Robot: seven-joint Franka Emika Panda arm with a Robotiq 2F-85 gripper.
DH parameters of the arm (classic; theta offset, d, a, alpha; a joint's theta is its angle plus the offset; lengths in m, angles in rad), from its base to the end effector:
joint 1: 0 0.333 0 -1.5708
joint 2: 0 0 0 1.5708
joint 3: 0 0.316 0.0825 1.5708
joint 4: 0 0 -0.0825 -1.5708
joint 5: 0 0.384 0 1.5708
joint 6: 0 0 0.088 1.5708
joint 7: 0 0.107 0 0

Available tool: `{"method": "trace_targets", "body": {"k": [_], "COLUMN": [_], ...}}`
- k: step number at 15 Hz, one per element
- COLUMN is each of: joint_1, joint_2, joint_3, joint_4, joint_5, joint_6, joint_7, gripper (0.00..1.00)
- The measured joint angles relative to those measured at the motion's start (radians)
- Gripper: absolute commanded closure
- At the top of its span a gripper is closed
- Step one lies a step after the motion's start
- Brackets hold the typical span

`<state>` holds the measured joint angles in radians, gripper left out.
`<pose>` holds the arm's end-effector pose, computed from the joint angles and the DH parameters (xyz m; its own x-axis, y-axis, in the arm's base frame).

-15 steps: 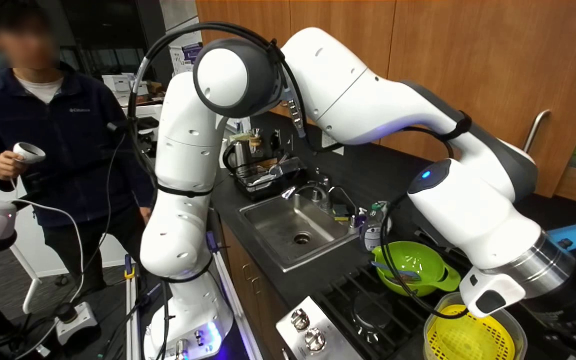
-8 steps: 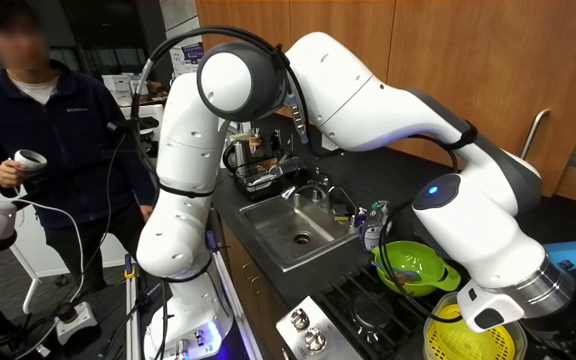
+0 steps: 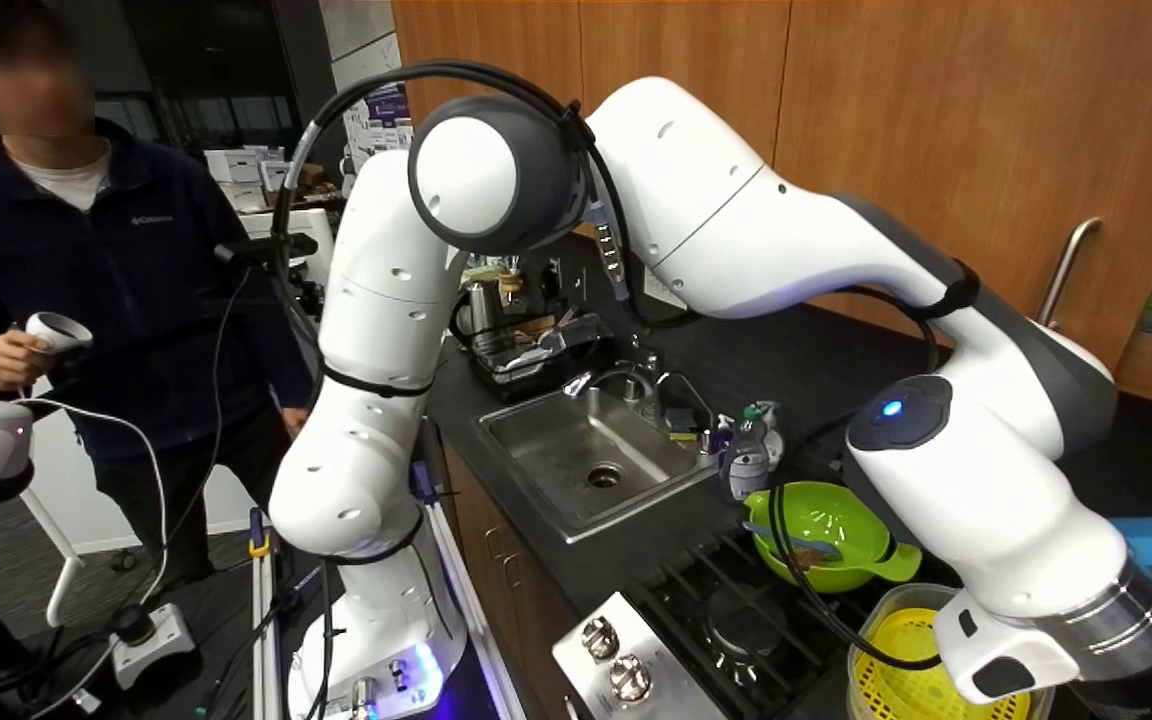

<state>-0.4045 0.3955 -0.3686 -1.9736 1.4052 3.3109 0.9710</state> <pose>0.3716 -0.4828 0.3513 -0.9237 -0.1542 -0.3506 0.1401 0.7159 -0.6840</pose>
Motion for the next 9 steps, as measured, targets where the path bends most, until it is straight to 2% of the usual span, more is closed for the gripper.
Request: {"method": "trace_targets", "body": {"k": [5,6,7,9], "joint_1": [-0.026,-0.027,-0.028,-0.028], "joint_2": [0.024,0.027,0.030,0.036], "joint_3": [-0.001,-0.001,-0.001,0.000], "joint_4": [0.050,0.058,0.064,0.072], "joint_5": [0.000,0.000,0.000,0.000], "joint_6": [0.000,0.000,0.000,0.000], "joint_7": [-0.002,-0.003,-0.003,-0.004], "gripper": [0.97,0.65,0.64,0.54]}}
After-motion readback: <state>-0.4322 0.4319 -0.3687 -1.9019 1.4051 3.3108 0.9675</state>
